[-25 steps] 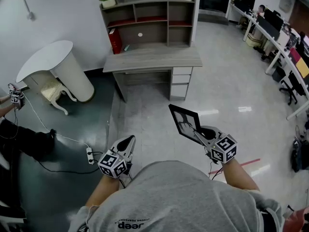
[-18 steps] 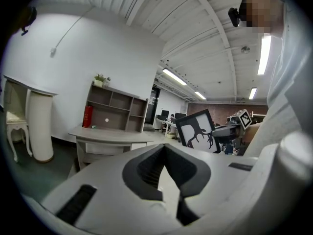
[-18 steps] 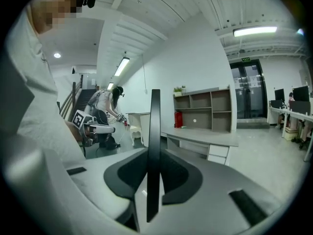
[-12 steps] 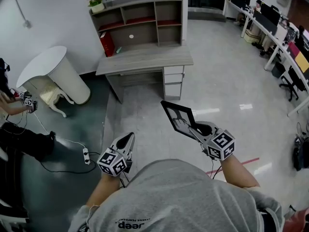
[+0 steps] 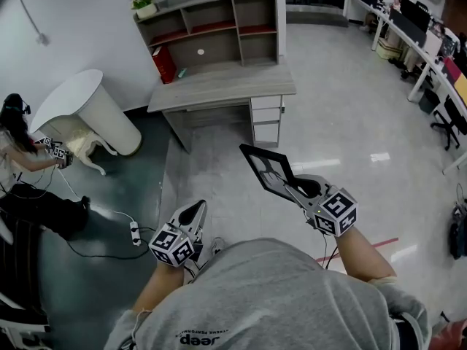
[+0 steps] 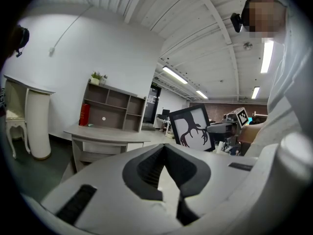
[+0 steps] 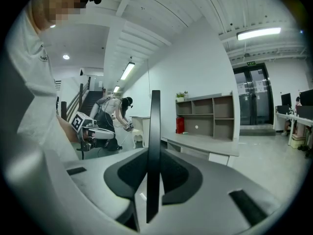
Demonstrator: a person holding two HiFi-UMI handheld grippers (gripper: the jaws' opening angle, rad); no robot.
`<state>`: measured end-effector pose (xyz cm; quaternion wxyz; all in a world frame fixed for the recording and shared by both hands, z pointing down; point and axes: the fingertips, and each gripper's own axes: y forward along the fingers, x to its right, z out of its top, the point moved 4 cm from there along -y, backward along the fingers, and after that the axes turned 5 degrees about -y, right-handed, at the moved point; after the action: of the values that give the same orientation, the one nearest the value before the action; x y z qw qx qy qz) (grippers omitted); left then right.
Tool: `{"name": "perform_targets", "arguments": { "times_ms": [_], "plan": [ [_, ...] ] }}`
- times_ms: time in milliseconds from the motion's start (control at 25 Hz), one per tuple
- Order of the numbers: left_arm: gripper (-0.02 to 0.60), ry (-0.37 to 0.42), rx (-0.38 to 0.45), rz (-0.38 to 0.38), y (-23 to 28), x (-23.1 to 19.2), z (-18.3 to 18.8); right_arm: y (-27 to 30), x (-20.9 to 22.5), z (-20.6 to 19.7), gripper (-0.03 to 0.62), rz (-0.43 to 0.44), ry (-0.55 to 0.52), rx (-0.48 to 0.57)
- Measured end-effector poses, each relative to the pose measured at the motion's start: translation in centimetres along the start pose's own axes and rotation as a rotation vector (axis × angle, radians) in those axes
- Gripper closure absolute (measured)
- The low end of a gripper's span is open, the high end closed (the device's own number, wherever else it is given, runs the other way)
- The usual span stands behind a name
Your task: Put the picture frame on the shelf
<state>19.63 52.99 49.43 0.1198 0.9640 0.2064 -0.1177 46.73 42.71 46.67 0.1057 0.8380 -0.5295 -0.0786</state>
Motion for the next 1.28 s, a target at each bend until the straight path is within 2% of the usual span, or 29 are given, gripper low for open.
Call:
{"name": "perform_targets", "arguments": {
  "times_ms": [280,440,640,880,1080,1280],
  "plan": [
    [0.569,0.000,0.010,-0.041,1.9,-6.4,0.7,6.7,0.9,1.1,0.507,-0.028,-0.034,-0.044],
    [0.569,0.003,0.014,-0.077,3.7,-13.1,2.5,13.0,1.8,2.3,0.507,-0.088,-0.068,-0.094],
    [0.569,0.025,-0.022,-0.119,5.0,-22.5,5.4,21.6,2.5,3.5,0.507,-0.161,-0.063,-0.179],
    [0.571,0.013,-0.047,-0.127,5.5,-32.5,8.0,30.1,3.3,5.8,0.507,-0.206,-0.058,-0.225],
    [0.569,-0.001,-0.027,-0.132,5.8,-37.4,9.3,34.9,3.7,7.1,0.507,-0.206,-0.062,-0.255],
    [0.571,-0.014,-0.013,-0.129,6.3,-40.5,10.1,38.3,4.7,7.9,0.507,-0.186,-0.066,-0.272]
  ]
}}
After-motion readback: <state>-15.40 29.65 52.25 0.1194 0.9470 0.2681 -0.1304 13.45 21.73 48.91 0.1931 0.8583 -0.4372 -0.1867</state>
